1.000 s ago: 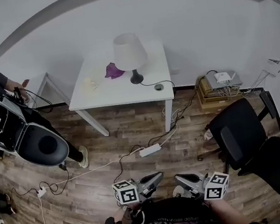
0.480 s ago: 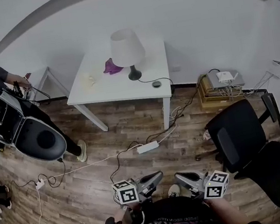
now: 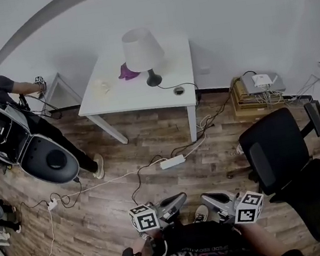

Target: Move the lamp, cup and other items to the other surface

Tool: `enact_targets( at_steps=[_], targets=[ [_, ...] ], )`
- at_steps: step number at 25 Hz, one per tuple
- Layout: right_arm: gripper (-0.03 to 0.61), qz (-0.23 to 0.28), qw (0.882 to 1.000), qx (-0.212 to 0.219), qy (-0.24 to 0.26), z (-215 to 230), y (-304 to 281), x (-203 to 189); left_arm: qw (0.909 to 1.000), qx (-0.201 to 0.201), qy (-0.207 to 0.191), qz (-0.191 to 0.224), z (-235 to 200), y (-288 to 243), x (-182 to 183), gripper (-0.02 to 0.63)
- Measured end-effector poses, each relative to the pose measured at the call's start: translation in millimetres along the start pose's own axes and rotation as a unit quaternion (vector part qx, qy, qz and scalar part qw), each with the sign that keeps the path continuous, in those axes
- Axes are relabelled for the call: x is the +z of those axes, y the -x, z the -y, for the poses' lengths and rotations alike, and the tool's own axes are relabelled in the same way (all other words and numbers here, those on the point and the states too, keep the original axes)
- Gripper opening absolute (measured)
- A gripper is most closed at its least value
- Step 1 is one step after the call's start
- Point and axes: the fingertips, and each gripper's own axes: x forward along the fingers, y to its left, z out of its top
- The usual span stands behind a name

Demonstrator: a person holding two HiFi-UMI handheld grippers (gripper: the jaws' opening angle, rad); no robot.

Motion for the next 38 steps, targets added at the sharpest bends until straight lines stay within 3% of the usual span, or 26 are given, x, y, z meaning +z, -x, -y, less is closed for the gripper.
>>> enact_targets(
  at_steps=[7, 19, 27, 38],
  targets=[
    [0.006, 0.008, 1.000, 0.002, -0.010, 6.1, -10.9, 10.9, 0.9998, 0.016, -0.009, -0.004, -2.3, 1.9, 18.6, -0.002],
    [0.009, 0.034, 0.998, -0.050, -0.004, 29.7, -38.2, 39.8, 0.9995, -0.028, -0.003, -0.012, -29.5, -6.5, 63.1, -0.002],
    [0.029, 0.029, 0.997, -0.075, 0.014, 45.2, -104.0, 67.5, 0.9987, -0.047, 0.018, 0.008, -72.6, 13.4, 126.9, -0.002],
    [0.046, 0.004, 0.996, -0.074, 0.046, 61.7, -213.9, 89.6, 0.9980, -0.024, 0.005, 0.059, -129.6, 76.7, 206.1, -0.002]
  ],
)
